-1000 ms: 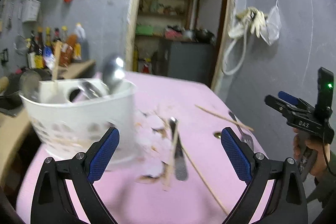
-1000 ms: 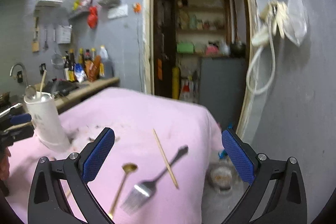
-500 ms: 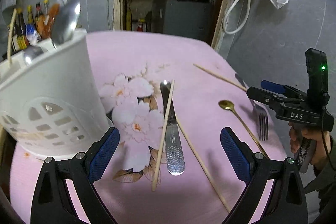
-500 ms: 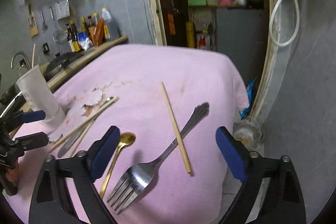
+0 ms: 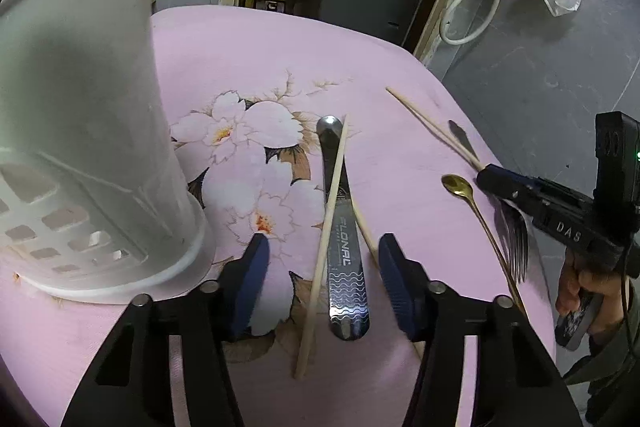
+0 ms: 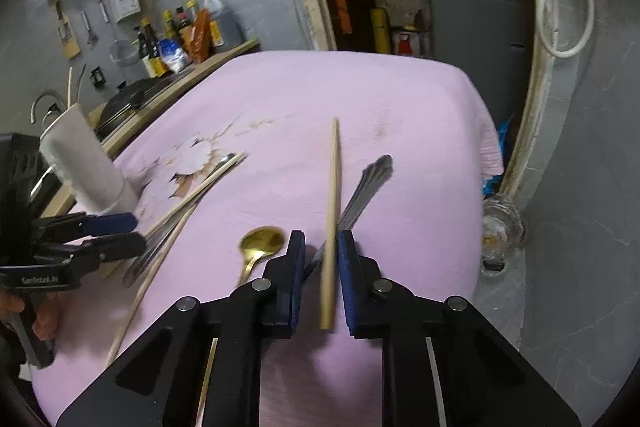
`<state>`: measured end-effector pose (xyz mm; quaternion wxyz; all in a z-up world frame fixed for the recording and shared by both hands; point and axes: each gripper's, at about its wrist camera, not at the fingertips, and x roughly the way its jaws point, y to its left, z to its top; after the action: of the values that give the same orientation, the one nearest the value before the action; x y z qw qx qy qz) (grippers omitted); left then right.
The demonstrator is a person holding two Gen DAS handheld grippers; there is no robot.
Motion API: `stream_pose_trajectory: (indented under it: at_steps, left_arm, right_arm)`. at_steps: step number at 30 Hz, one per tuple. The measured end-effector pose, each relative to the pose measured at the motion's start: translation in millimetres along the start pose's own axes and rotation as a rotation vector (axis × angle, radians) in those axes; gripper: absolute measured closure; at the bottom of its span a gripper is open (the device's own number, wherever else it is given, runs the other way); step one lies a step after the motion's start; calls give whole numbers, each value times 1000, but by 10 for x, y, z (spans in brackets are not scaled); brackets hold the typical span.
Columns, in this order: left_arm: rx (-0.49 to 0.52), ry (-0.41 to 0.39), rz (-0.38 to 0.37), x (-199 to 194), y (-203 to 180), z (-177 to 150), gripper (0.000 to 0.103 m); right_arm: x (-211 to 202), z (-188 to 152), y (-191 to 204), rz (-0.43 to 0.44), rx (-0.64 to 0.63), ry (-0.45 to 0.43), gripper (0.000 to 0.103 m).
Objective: Organize utensils
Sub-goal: 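Move both tools down to the table and close each on a wooden chopstick, then lift the chopsticks with both grippers off the table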
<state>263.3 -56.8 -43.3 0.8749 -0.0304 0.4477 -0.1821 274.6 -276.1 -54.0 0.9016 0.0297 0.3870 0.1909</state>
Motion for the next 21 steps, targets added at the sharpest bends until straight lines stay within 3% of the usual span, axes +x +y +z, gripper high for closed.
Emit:
stream_pose_trajectory:
  at_steps: [7, 9, 21]
  left_arm:
    - [-17, 19, 10, 2, 76, 28, 88]
    - [-24, 44, -11, 16, 100, 26, 100]
    - [-75, 46, -18, -139, 167, -31, 101]
  right_arm:
    - [49, -8, 248, 7, -60, 24, 95]
    - [37, -20, 269, 16, -57, 30, 95]
    - [-49, -91, 442, 67, -71, 60, 94]
